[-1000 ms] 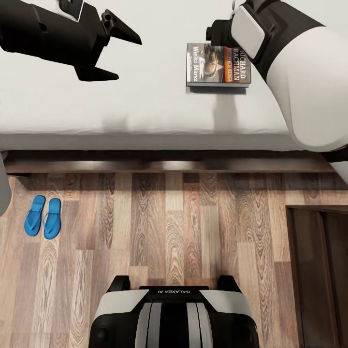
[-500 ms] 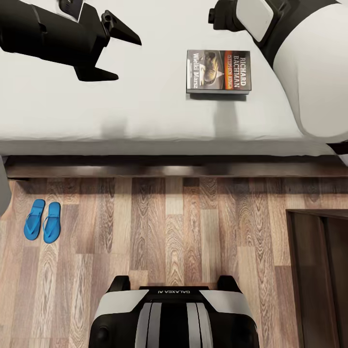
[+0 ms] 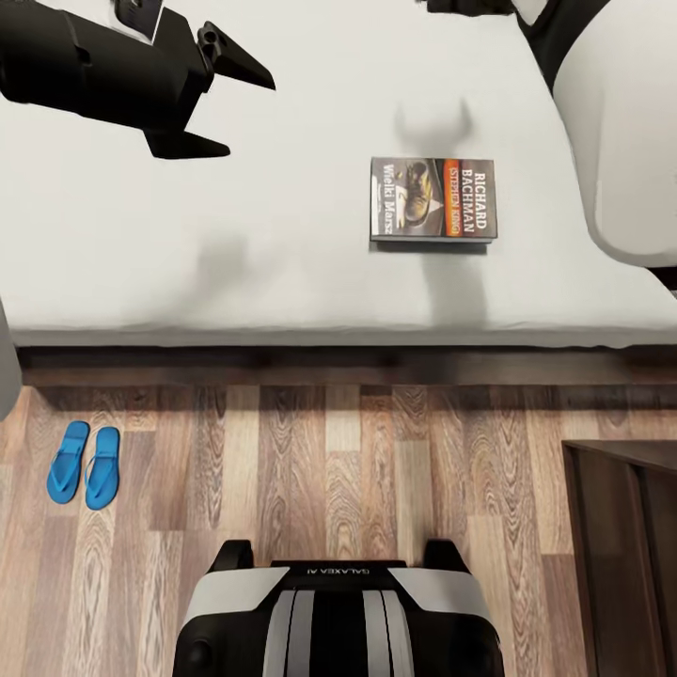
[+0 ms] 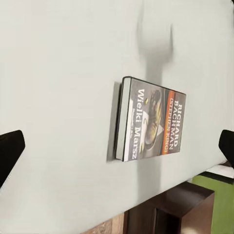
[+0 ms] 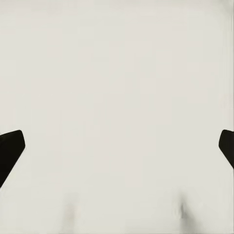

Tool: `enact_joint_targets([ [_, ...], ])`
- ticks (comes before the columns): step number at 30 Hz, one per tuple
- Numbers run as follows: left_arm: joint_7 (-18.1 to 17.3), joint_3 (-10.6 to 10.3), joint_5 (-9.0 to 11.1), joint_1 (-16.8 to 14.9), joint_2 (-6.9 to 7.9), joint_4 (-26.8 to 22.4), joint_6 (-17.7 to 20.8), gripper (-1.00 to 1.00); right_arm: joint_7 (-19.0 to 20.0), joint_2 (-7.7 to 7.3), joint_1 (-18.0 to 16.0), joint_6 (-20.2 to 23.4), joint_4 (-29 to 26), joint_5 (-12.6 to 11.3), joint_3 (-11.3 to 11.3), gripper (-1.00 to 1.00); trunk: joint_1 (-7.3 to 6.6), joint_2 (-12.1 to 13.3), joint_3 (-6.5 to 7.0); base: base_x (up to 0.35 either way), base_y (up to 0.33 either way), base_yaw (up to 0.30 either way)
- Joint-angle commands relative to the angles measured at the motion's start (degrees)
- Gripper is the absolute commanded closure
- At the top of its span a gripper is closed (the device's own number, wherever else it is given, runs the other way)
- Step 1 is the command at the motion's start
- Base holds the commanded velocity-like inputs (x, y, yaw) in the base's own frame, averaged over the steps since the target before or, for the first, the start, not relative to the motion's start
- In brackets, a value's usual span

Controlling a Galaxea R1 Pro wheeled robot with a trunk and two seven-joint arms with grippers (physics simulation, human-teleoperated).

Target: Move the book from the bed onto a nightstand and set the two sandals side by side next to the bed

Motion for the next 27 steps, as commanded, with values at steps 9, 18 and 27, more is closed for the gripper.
enact_joint_targets([
  [9,0.7,-0.3,0.4,0.3,0.50,-0.1,0.7,-1.00,-0.1,0.06,13.9,26.6,-41.1,-3.3,-0.3,-1.00,0.01,0.0,0.79,0.032,0.007,-0.053],
  [18,1.1,-2.9,0.4,1.1,0.66,-0.1,0.8,-1.00,0.0,0.06,27.7,28.0,-63.9,-3.7,2.8,-1.00,0.01,0.0,1.61,0.002,0.000,-0.083],
  [27,1.0,-4.6,0.2,2.0,2.36,-0.1,0.8,-1.00,0.0,0.06,33.9,28.0,-72.7,-3.6,8.6,-1.00,0.01,0.0,2.43,0.000,0.000,-0.081],
])
